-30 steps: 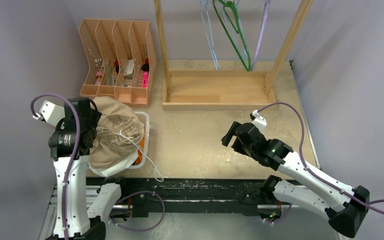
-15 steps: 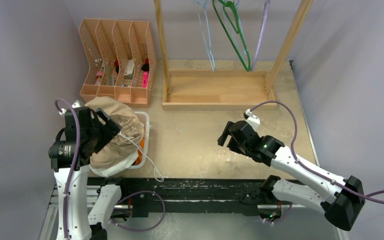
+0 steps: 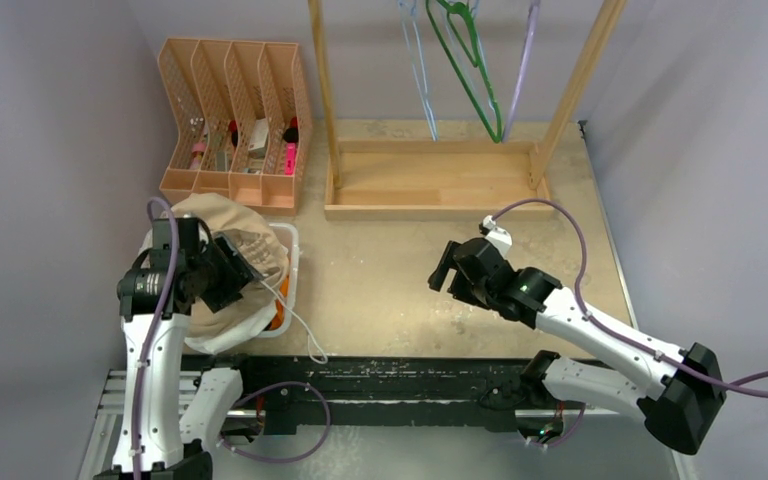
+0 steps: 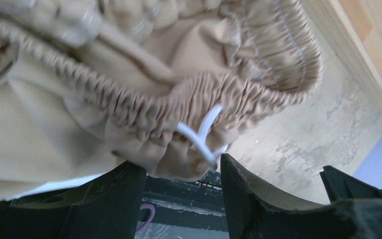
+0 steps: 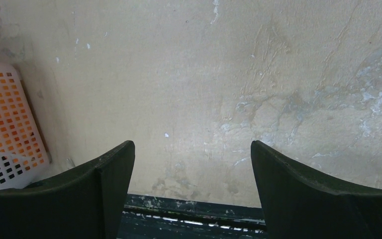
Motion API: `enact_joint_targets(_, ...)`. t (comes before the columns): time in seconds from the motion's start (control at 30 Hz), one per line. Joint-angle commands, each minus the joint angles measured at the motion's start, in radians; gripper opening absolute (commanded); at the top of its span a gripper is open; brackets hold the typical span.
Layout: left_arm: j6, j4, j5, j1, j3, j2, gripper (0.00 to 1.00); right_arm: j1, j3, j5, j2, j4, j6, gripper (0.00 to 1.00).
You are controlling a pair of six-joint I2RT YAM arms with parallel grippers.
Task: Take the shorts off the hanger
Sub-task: Place the shorts in the basket.
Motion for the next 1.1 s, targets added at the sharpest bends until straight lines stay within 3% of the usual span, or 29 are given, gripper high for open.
enact_joint_targets(0.0, -0.036, 0.177, 0.016, -0.005, -0.013, 0.054, 0.50, 0.000, 0.018, 0.011, -0.031, 0.018, -0.009, 0.87)
enact_joint_targets(0.03, -0.031, 0.200, 0.029, -0.005, -0.010, 0.075, 0.40, 0.000, 0.016, 0.014, -0.036, 0.016, -0.009, 0.87)
enact_joint_targets(0.1, -0.060, 0.197, 0.006, -0.005, 0.049, 0.125, 0.03, 0.000, 0.018, 0.019, -0.042, 0.004, -0.008, 0.87)
enact_joint_targets(0.13, -0.082, 0.198, -0.027, -0.004, 0.092, 0.142, 0.00, 0.000, 0.021, 0.022, -0.044, -0.005, -0.009, 0.87)
enact_joint_targets(0.2, -0.120, 0.219, -0.088, -0.005, 0.158, 0.160, 0.00, 0.000, 0.022, 0.029, -0.053, -0.024, -0.009, 0.87)
enact_joint_targets(0.33, -0.202, 0.168, -0.377, -0.004, 0.241, 0.176, 0.00, 0.000, 0.009, 0.047, -0.089, -0.051, 0.004, 0.87)
enact_joint_targets(0.5, -0.267, 0.154, -0.643, -0.004, 0.193, 0.138, 0.00, 0.000, -0.018, 0.049, -0.131, -0.048, 0.020, 0.87)
enact_joint_targets(0.57, -0.269, 0.167, -0.640, -0.004, 0.115, 0.123, 0.00, 0.000, -0.020, 0.052, -0.135, -0.047, 0.021, 0.87)
enact_joint_targets(0.83, -0.337, 0.345, -0.357, -0.004, -0.335, 0.058, 0.00, 0.000, 0.025, 0.074, -0.093, -0.061, -0.008, 0.87)
enact_joint_targets(0.97, -0.271, 0.374, -0.264, -0.004, -0.298, 0.078, 0.01, 0.000, 0.081, 0.112, -0.076, -0.107, -0.021, 0.87)
enact_joint_targets(1.03, -0.242, 0.323, -0.328, -0.005, -0.206, 0.082, 0.14, 0.000, 0.110, 0.149, -0.079, -0.139, -0.022, 0.87)
enact_joint_targets(1.07, -0.231, 0.290, -0.369, -0.005, -0.148, 0.080, 0.26, 0.000, 0.123, 0.167, -0.083, -0.155, -0.023, 0.88)
